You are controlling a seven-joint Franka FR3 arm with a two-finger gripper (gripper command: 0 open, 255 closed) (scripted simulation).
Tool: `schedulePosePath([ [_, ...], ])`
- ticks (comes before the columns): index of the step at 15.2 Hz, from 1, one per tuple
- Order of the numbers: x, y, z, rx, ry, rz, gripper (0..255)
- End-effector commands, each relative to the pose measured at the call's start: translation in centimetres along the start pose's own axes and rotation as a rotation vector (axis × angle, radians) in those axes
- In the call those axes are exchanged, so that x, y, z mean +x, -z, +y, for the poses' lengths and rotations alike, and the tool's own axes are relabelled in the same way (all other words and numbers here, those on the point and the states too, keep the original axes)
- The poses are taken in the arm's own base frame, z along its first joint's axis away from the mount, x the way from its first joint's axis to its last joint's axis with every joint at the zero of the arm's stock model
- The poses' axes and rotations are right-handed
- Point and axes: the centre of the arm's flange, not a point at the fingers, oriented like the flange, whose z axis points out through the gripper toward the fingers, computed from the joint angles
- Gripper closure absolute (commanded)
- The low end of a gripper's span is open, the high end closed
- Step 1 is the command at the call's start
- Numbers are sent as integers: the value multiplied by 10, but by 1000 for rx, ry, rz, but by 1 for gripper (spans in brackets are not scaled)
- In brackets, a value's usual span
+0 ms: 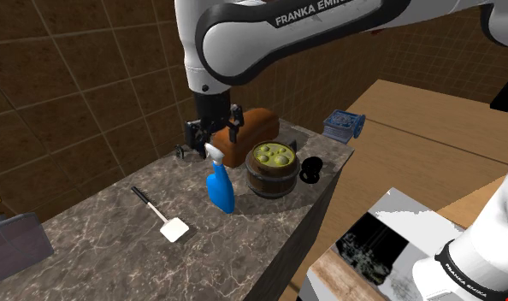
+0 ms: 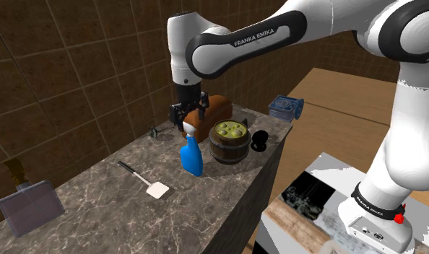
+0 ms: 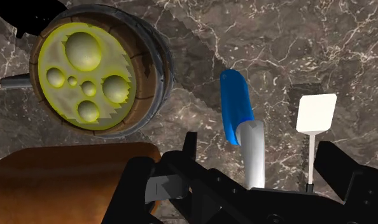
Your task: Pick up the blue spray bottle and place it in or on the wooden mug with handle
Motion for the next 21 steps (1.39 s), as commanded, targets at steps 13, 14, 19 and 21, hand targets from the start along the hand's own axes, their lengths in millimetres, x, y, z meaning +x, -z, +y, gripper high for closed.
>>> schedulePosePath([
  [13, 1, -34, -3, 1, -1, 1, 0],
  [14, 1, -34, -3, 1, -1, 1, 255],
  [19, 1, -34, -3, 1, -1, 1, 255],
  [21, 1, -34, -3, 1, -1, 1, 255],
])
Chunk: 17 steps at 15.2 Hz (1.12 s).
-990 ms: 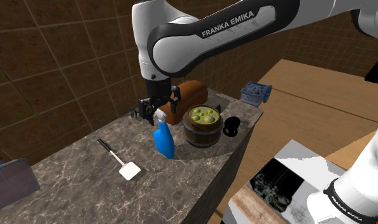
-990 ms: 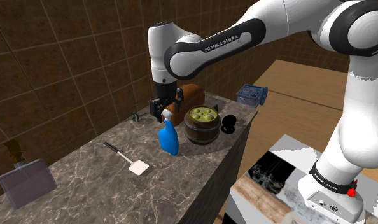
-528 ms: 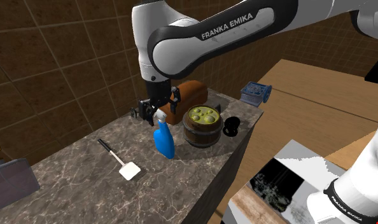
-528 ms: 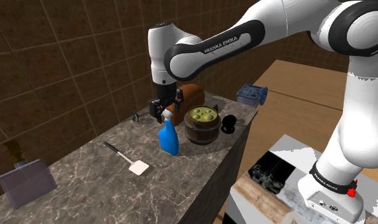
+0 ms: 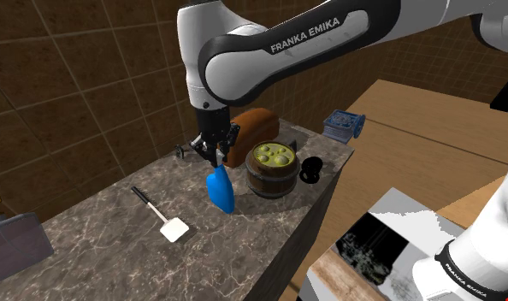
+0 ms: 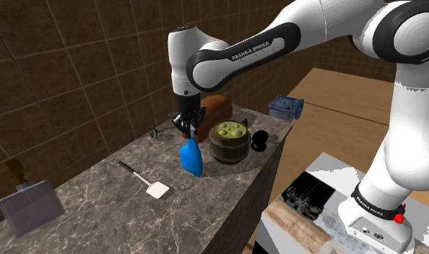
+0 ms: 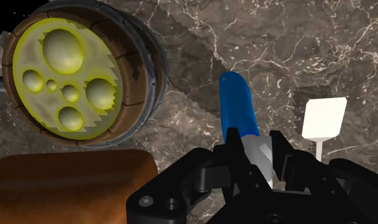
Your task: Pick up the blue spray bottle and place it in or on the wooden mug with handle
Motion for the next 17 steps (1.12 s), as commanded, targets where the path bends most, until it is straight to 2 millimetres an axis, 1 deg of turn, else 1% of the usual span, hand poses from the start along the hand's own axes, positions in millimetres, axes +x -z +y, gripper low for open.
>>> schedulePosePath([
  [1, 0, 0, 0, 0, 0, -1, 255],
  [2, 0, 0, 0, 0, 0, -1, 255],
  [17, -1, 79, 0, 0, 0, -1, 255],
])
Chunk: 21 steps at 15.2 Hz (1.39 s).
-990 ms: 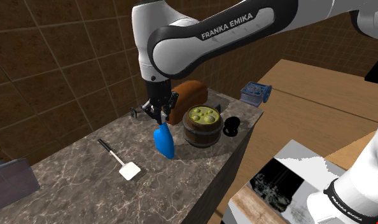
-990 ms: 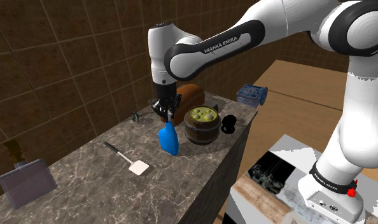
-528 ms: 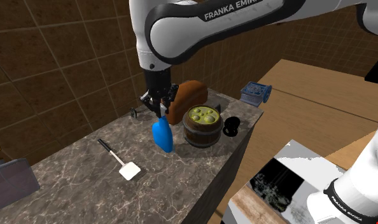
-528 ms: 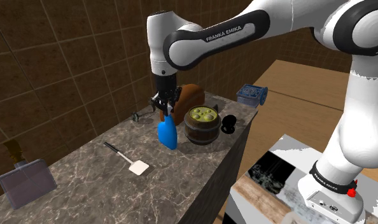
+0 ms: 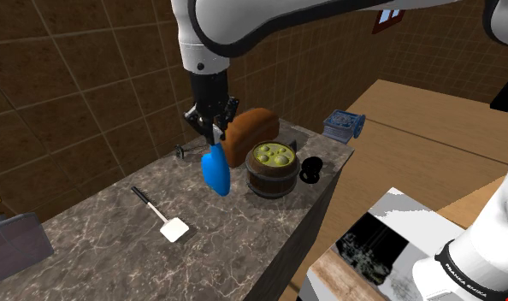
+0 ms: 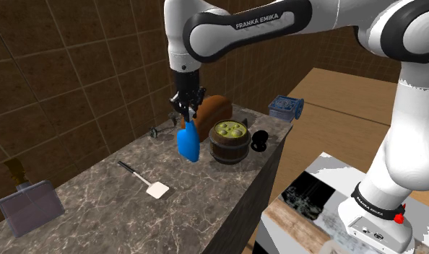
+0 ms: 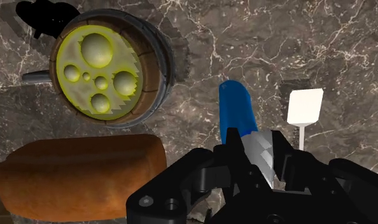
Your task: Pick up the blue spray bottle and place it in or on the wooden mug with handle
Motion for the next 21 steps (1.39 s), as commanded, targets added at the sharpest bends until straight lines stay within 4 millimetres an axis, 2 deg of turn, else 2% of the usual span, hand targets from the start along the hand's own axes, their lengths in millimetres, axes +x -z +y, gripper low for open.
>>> schedulePosePath([
  [1, 0, 11, 0, 0, 0, 0, 255],
  [21, -1, 116, -1, 0, 0, 0, 255],
])
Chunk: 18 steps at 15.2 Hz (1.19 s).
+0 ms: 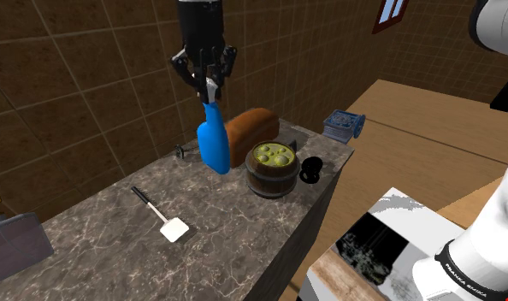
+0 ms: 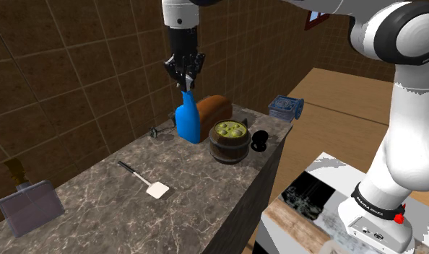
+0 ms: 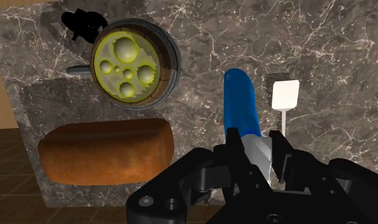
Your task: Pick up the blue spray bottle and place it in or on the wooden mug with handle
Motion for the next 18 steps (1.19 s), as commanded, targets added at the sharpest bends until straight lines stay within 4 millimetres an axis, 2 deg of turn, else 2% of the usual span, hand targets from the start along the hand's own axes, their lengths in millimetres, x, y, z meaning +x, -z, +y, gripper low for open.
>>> schedulePosePath([
  [1, 0, 11, 0, 0, 0, 0, 255],
  [6, 0, 37, 0, 0, 0, 0, 255],
  [18, -18, 100, 144, 0, 0, 0, 255],
])
